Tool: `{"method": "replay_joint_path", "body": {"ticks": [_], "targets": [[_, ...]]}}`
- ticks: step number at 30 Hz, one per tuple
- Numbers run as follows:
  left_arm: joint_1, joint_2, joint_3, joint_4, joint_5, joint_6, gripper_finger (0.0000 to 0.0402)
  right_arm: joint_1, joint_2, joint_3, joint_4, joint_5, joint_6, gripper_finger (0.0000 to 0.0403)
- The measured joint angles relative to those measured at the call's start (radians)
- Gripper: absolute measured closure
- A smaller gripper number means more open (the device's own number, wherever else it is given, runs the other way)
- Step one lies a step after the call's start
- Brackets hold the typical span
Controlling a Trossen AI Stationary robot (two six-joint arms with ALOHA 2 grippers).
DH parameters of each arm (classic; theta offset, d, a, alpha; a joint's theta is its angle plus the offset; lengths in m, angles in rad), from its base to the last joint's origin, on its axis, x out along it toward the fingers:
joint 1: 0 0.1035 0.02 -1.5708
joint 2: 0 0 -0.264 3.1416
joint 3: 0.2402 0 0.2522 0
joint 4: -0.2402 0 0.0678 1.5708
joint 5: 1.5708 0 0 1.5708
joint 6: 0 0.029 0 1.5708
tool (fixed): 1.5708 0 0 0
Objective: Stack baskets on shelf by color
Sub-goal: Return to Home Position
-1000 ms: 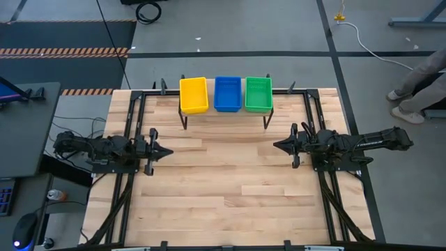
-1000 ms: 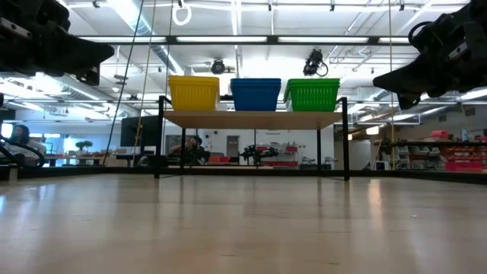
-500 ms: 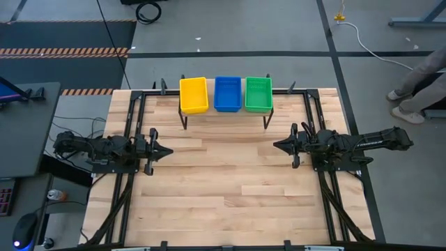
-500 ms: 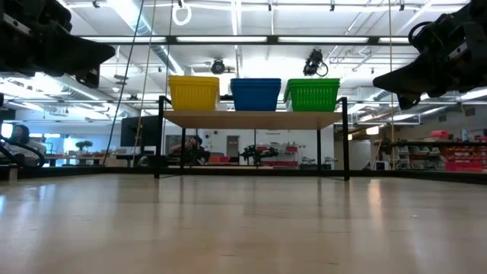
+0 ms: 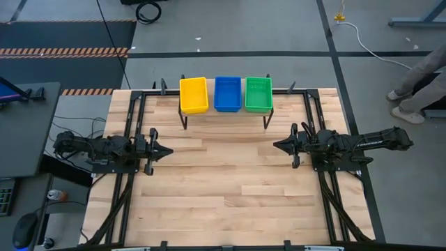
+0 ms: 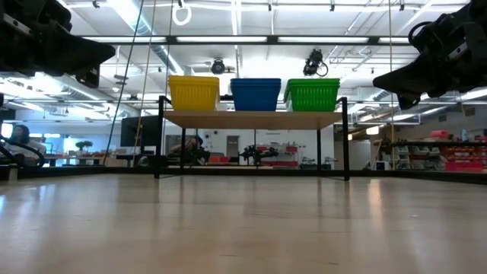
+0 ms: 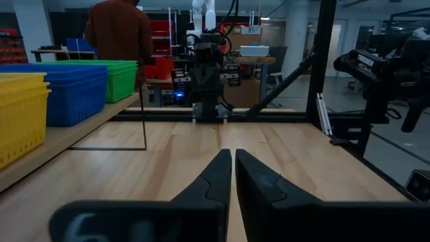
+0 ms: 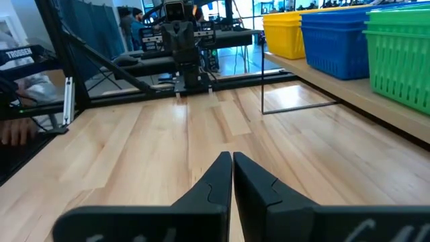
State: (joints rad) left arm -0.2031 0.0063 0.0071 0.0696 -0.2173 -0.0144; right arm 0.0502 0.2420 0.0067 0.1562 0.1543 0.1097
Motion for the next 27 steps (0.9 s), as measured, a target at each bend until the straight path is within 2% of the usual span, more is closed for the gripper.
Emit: {"method": "replay_joint_path", "body": {"ticks": [27], "targets": [[0.000,0.000,0.000,0.001,0.001,0.000,0.0378,0.000,0.000,0.000,0.000,0.000,0.000,0.0380]]}}
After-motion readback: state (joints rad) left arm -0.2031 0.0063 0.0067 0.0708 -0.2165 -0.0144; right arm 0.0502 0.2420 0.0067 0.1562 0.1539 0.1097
